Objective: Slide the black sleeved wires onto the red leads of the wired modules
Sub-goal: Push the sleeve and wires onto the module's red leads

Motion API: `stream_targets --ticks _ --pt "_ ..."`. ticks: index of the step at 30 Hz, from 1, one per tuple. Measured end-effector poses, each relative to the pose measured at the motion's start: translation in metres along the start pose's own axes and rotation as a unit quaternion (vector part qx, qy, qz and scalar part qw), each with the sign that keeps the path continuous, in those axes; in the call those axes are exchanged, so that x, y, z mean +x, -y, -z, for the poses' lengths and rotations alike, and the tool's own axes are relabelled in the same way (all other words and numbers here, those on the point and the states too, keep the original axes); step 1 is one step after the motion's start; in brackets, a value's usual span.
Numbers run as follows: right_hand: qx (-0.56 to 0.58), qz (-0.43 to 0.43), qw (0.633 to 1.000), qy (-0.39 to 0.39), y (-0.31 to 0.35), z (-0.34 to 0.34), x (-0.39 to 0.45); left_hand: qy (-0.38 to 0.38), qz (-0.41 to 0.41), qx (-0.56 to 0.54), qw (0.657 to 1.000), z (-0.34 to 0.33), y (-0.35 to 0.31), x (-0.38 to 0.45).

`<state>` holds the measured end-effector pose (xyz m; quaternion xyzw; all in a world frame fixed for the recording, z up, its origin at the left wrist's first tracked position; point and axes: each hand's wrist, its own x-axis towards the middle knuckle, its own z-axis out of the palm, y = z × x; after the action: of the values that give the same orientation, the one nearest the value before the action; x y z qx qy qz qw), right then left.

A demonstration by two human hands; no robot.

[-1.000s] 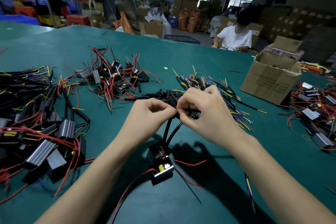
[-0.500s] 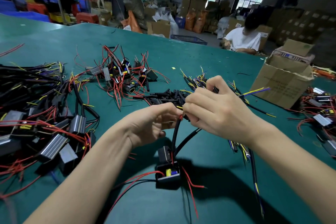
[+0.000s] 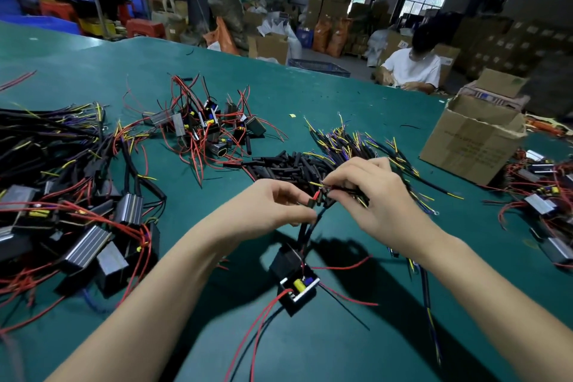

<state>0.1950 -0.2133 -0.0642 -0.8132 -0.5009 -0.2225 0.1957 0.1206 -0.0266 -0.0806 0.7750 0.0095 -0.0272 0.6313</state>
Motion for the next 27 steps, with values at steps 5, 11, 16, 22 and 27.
stream_targets --ticks 5,11,16,22,27 --pt "0.111 -0.142 0.983 -0.012 0.003 -0.009 -0.014 -0.025 -0.049 0.003 0.998 0.001 0.000 0.001" --pt "0.295 -0.262 0.917 -0.065 0.006 -0.013 -0.027 -0.064 -0.123 0.088 0.986 0.002 0.000 0.003" --pt "0.300 -0.267 0.914 -0.058 0.006 -0.012 -0.032 -0.116 -0.197 0.202 0.952 0.003 0.001 0.003" --pt "0.300 -0.291 0.906 -0.062 0.004 -0.011 -0.034 -0.127 -0.198 0.206 0.950 0.003 0.003 0.005" --pt "0.296 -0.293 0.908 -0.055 0.005 -0.009 -0.032 -0.138 -0.214 0.205 0.945 0.000 0.004 0.004"
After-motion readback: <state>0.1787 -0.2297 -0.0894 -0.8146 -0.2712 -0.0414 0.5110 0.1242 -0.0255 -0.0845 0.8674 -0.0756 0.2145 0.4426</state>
